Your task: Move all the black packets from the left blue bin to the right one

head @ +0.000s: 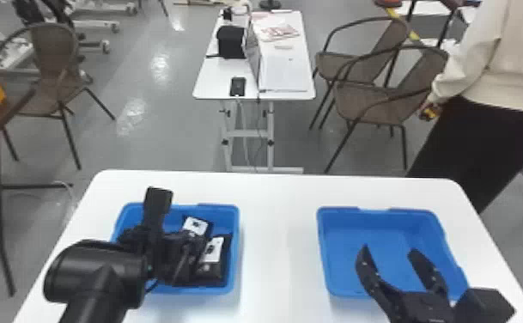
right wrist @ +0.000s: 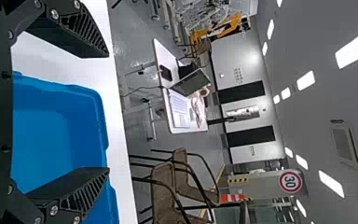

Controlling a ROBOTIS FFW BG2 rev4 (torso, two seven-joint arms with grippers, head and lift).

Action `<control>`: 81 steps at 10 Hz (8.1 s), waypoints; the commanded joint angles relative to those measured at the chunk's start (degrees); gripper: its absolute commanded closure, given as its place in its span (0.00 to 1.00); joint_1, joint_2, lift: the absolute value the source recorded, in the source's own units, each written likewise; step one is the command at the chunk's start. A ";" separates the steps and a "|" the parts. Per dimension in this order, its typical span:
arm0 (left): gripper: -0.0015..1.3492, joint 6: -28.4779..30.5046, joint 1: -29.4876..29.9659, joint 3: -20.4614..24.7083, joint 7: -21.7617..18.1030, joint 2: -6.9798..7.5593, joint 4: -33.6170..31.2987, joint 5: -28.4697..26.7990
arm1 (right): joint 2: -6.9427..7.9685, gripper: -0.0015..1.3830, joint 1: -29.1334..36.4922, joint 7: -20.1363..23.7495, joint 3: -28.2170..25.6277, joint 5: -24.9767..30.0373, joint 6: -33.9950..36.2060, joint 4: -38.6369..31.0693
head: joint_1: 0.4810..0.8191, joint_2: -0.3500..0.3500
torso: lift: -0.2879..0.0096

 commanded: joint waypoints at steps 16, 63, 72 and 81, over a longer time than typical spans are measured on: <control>0.90 -47.44 -7.60 -14.54 -41.84 1.31 15.19 21.34 | -0.06 0.11 -23.97 23.64 4.22 -21.09 5.62 14.50 | 0.63 0.32 | 0.97; 0.24 25.24 5.41 7.52 5.36 1.84 -14.70 12.73 | 2.84 0.23 -17.47 13.71 -11.78 -18.45 -5.37 12.65 | 0.63 0.39 | 0.97; 0.91 19.00 -0.74 4.88 4.22 3.59 -1.78 9.21 | 2.84 0.23 -17.82 14.50 -11.69 -19.42 -5.37 13.09 | 0.63 0.42 | 0.97; 0.90 -17.82 7.52 8.75 -39.20 3.24 -6.70 12.02 | 2.49 0.23 -20.02 20.39 -8.88 -20.74 1.84 13.89 | 0.63 0.37 | 0.97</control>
